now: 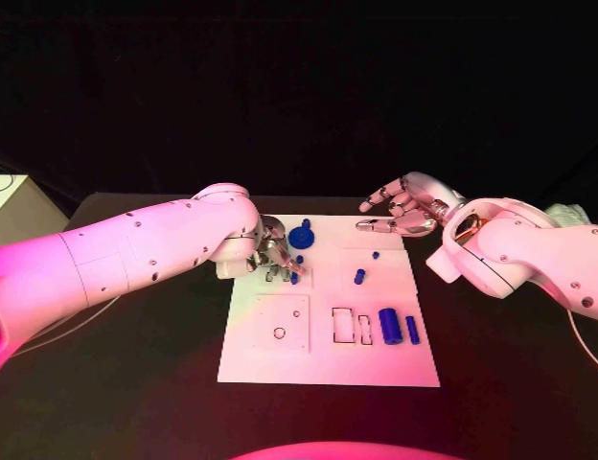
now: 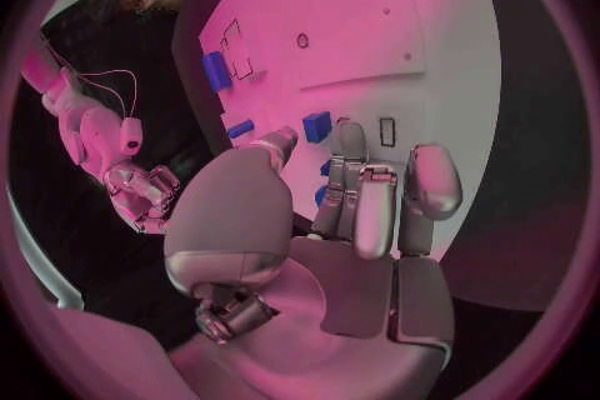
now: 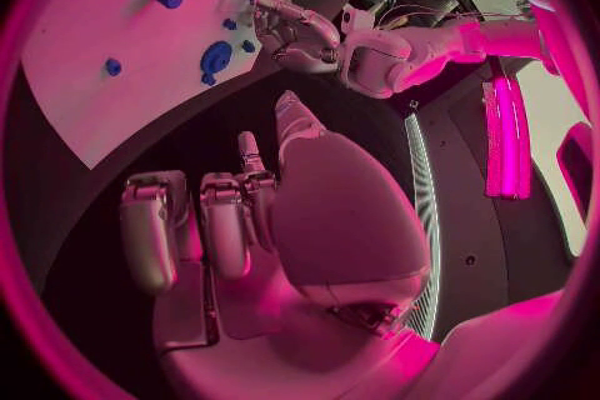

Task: Assemble the parts on the task board

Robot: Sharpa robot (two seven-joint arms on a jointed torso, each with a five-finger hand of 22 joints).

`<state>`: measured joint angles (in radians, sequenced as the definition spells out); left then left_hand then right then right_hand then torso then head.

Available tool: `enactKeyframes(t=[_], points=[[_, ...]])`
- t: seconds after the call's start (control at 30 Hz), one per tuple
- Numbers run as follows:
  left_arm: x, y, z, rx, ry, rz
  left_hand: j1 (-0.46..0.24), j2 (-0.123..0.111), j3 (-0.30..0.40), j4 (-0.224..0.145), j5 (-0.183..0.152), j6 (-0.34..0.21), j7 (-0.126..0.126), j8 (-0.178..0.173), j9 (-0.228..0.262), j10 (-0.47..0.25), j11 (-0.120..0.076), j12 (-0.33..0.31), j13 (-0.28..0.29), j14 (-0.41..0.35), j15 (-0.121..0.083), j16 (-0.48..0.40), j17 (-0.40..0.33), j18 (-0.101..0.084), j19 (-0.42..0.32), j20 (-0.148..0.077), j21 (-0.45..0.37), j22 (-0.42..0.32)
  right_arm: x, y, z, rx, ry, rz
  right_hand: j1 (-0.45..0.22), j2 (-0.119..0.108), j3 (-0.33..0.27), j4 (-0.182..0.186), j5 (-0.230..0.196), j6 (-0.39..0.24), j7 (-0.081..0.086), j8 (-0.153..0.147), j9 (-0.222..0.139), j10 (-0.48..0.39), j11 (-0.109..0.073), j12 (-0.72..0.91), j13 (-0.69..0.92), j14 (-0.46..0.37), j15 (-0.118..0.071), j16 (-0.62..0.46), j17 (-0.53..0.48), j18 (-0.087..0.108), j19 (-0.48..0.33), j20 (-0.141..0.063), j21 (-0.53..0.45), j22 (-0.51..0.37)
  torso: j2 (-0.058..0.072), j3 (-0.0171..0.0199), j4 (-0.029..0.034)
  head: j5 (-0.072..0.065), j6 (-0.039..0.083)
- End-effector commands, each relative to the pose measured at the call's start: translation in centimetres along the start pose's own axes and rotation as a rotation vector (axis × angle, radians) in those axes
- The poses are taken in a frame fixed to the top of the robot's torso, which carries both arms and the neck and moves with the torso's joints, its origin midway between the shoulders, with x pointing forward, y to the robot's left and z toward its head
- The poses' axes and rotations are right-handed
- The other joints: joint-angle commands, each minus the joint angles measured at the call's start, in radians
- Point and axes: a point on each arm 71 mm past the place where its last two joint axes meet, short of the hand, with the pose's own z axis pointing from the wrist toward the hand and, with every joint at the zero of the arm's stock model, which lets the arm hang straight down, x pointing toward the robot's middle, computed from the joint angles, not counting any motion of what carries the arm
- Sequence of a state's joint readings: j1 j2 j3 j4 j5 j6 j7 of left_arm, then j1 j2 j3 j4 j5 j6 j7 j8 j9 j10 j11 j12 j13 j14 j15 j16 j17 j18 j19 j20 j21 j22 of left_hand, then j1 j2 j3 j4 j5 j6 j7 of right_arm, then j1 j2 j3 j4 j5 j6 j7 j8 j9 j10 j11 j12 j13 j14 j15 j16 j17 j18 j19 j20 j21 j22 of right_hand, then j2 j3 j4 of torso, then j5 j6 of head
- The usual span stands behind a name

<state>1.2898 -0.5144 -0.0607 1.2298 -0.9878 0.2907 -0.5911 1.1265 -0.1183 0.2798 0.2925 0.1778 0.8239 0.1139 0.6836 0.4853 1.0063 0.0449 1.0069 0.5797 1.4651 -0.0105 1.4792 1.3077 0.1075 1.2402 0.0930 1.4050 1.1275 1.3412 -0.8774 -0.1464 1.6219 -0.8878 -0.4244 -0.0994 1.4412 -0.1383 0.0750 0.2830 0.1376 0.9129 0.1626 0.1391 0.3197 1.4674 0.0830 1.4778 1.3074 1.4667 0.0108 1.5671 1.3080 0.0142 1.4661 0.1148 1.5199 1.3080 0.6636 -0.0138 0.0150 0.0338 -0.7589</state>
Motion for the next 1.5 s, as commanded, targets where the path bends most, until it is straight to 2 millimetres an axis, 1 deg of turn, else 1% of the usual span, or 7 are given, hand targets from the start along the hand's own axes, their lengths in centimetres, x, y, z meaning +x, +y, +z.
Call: enactKeyframes(t=[0.03,0.23,0.37,0.9,1.07,1.13,1.5], points=[[0.02,-0.1,-0.01,-0.002,0.012,0.012,0.018,0.006,0.007,-0.002,0.005,-0.007,-0.002,0.005,0.006,-0.002,-0.004,0.004,0.002,0.02,-0.007,0.004,0.049,-0.014,0.006,0.0,0.006,0.001,0.15,0.05,0.04,-0.006,0.013,-0.003,-0.001,0.0,0.001,0.003,0.006,0.006,0.001,0.007,0.001,0.024,-0.003,-0.005,0.186,0.102,-0.004,0.001,0.256,0.0,0.077,-0.005,-0.003,0.223,-0.001,0.0,0.0008,0.001,-0.001],[0.24,-0.45,-0.01,0.012,0.03,0.002,0.081,0.037,0.048,-0.005,0.005,-0.015,-0.006,0.013,0.03,-0.005,-0.008,0.003,0.005,0.022,-0.011,0.005,0.056,-0.014,0.006,-0.002,0.008,0.004,0.23,0.04,0.09,-0.006,0.015,-0.004,-0.001,0.001,0.001,0.003,0.007,0.006,0.001,0.007,0.001,0.024,-0.003,-0.004,0.187,0.102,-0.004,0.001,0.256,0.001,0.076,-0.005,-0.004,0.222,0.0,-0.0004,0.0001,0.002,-0.003],[0.39,-0.84,0.04,0.02,0.039,0.003,0.095,0.038,0.057,-0.006,0.005,-0.015,-0.008,0.016,0.036,-0.005,-0.009,0.003,0.005,0.023,-0.012,0.005,0.058,-0.014,0.006,-0.002,0.009,0.006,0.28,0.06,0.14,-0.006,0.017,-0.004,-0.001,0.001,0.001,0.003,0.007,0.006,0.001,0.007,0.001,0.024,-0.003,-0.004,0.187,0.102,-0.004,0.001,0.256,0.001,0.076,-0.005,-0.004,0.222,0.0,-0.0003,-0.0005,0.003,-0.003],[0.36,-0.75,0.28,0.017,0.047,0.002,0.094,0.034,0.057,-0.002,0.003,-0.014,-0.007,0.018,0.04,-0.005,-0.009,0.003,0.006,0.024,-0.012,0.006,0.061,-0.015,0.008,-0.002,0.01,0.008,0.3,0.03,0.16,-0.004,0.017,-0.004,-0.001,0.002,0.002,0.003,0.008,0.006,0.001,0.008,0.002,0.024,-0.003,-0.004,0.186,0.102,-0.005,0.001,0.255,0.001,0.076,-0.005,-0.005,0.221,0.0,0.0005,-0.0001,0.003,-0.002],[0.42,-0.77,0.27,0.018,0.052,0.003,0.133,0.04,0.105,-0.008,0.007,-0.018,-0.012,0.018,0.055,-0.004,-0.014,0.0,0.007,0.029,-0.016,0.009,0.071,-0.015,0.007,-0.005,0.012,0.01,0.28,0.01,0.15,-0.004,0.017,-0.004,0.0,0.003,0.003,0.002,0.009,0.006,0.0,0.009,0.002,0.025,-0.003,-0.003,0.187,0.102,-0.005,0.001,0.256,0.001,0.077,-0.005,-0.004,0.222,0.0,0.0005,-0.0011,0.003,-0.002],[0.43,-0.77,0.27,0.018,0.053,0.004,0.169,0.034,0.159,-0.018,0.006,-0.02,-0.014,0.018,0.066,-0.002,-0.016,-0.004,0.006,0.03,-0.018,0.009,0.076,-0.015,0.007,-0.007,0.013,0.012,0.27,0.0,0.15,-0.004,0.016,-0.004,0.0,0.003,0.003,0.002,0.009,0.006,0.0,0.009,0.002,0.025,-0.003,-0.003,0.187,0.102,-0.005,0.001,0.256,0.001,0.077,-0.005,-0.004,0.222,0.001,0.0005,-0.0002,0.003,-0.003],[0.31,-0.73,0.22,0.024,0.03,-0.012,0.125,0.012,0.167,-0.001,-0.003,-0.013,-0.011,0.018,0.077,0.01,-0.012,0.002,0.015,0.032,-0.015,0.01,0.08,-0.016,0.009,-0.006,0.014,0.016,0.27,-0.02,0.15,-0.003,0.017,-0.004,0.001,0.003,0.004,0.001,0.009,0.005,0.0,0.009,0.002,0.025,-0.004,-0.003,0.187,0.102,-0.005,0.001,0.256,0.001,0.076,-0.006,-0.005,0.222,0.0,0.0004,-0.0004,0.003,0.001]])
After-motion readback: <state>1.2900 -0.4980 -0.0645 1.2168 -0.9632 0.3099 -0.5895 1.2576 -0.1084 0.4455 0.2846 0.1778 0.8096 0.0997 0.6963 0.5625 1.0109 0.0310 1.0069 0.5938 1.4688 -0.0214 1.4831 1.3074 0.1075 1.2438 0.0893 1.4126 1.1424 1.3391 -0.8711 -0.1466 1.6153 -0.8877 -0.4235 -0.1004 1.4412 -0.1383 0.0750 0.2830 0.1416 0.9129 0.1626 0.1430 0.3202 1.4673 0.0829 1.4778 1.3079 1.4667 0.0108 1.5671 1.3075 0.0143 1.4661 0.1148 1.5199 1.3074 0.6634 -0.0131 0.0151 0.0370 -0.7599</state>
